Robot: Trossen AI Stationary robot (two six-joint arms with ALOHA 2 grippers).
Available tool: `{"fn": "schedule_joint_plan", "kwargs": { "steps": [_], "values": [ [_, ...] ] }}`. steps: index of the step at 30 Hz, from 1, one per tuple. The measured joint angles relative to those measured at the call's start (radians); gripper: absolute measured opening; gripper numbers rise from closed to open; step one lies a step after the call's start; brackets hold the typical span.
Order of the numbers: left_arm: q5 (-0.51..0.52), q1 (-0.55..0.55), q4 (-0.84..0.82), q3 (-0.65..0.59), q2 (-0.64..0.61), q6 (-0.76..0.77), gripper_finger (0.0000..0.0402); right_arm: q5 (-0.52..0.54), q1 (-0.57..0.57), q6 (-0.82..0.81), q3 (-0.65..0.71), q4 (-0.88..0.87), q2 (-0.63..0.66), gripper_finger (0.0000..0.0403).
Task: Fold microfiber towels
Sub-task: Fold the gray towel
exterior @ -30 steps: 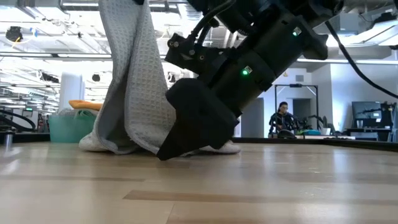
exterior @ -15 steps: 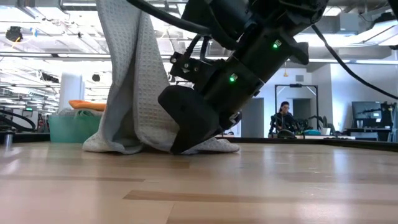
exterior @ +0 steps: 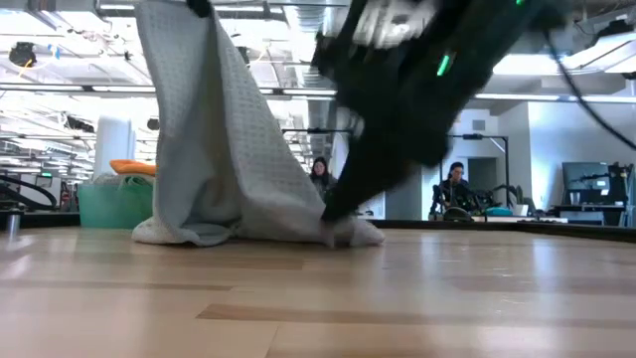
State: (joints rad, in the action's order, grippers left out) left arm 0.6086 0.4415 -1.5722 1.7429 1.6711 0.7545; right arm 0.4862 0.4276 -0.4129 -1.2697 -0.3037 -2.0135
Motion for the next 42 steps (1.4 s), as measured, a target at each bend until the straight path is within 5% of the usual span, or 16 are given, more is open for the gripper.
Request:
{"fn": "schedule_joint_plan", "kwargs": {
  "steps": [9,20,32,42],
  "values": [
    [0.013,0.000,0.018,-0.053,0.000,0.013,0.0000,0.203,0.095,-0.077,-0.004,-0.293,0.246,0.0003],
    [0.191,-0.061,0.084,-0.054,0.000,-0.047,0.0000,0.401,0.079,-0.391,-0.005,-0.811,0.458,0.0001],
    [0.298,-0.345,0.463,-0.053,0.000,-0.548,0.0000,0.522,-0.078,-0.609,-0.006,-1.253,0.624,0.0001],
    [0.295,-0.486,0.906,-0.014,0.000,-0.992,0.0000,0.675,-0.191,-0.505,-0.006,-1.268,0.814,0.0002]
  ]
}}
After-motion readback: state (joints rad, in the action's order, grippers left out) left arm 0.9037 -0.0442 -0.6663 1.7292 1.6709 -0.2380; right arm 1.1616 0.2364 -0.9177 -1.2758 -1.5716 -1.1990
